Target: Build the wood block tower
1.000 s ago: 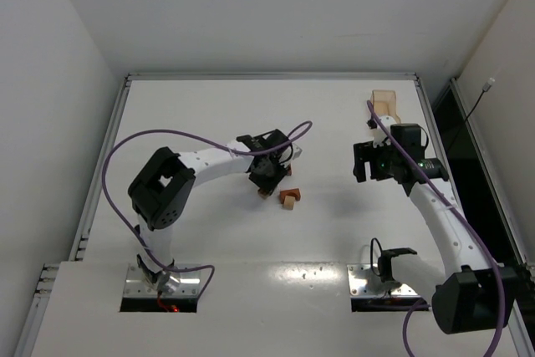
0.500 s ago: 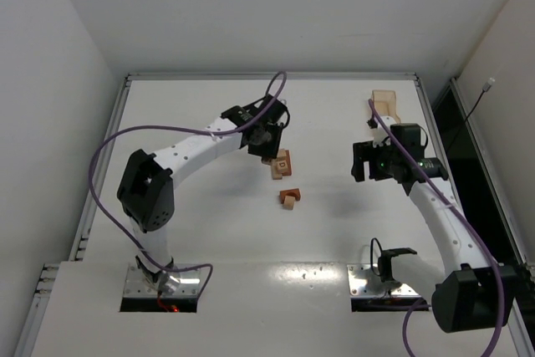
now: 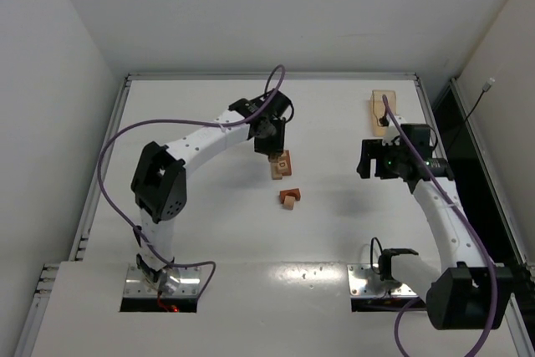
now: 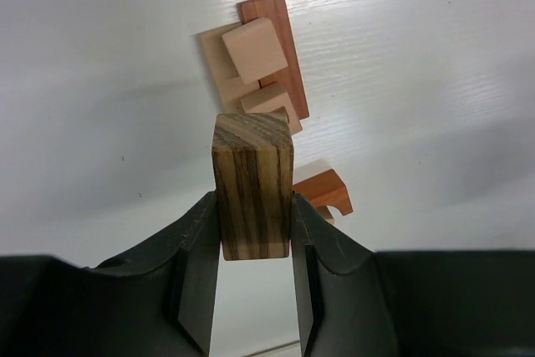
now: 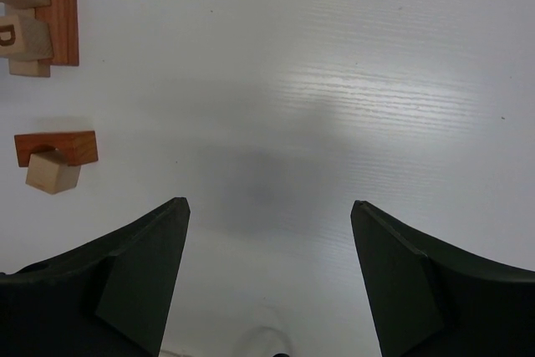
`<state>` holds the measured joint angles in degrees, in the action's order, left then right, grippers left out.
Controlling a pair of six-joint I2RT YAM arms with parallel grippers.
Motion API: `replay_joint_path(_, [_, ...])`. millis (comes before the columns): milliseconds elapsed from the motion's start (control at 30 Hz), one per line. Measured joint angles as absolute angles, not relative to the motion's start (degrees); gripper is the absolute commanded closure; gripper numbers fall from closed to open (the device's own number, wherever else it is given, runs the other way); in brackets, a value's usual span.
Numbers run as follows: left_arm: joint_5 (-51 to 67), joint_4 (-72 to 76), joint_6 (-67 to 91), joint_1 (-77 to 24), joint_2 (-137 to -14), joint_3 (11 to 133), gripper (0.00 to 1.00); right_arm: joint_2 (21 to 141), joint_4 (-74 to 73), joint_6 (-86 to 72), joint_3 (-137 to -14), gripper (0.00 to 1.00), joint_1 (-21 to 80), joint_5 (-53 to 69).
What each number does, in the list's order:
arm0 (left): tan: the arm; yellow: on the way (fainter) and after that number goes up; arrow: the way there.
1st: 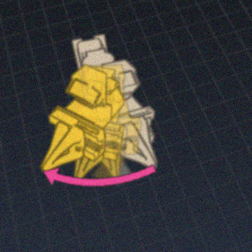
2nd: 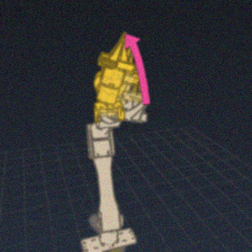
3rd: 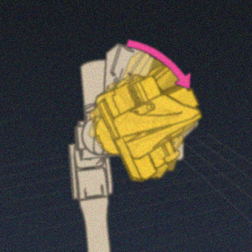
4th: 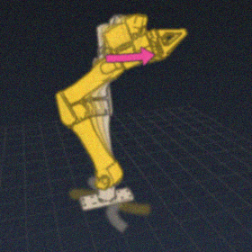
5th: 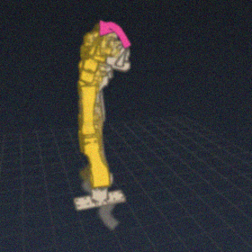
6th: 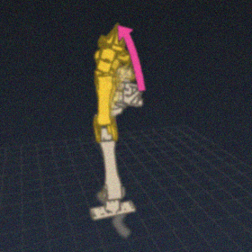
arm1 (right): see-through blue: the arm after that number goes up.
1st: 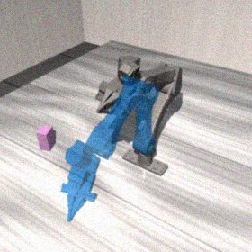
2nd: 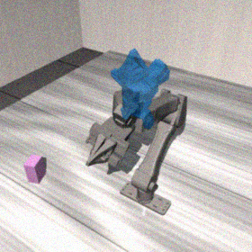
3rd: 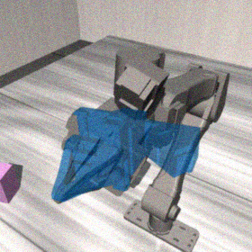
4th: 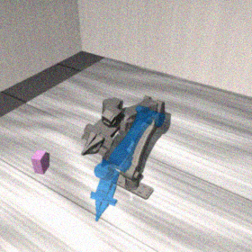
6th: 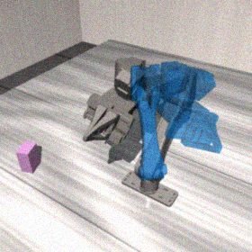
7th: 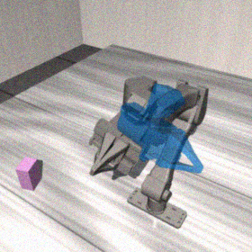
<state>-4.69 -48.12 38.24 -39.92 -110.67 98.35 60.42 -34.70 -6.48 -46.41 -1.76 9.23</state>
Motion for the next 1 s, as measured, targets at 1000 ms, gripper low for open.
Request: replay_joint_path(1000, [-14.17, -49.34, 41.21, -43.97, -121.14, 107.48, 1.00, 60.45, -34.74, -7.79, -46.39, 0.25, -4.49, 11.25])
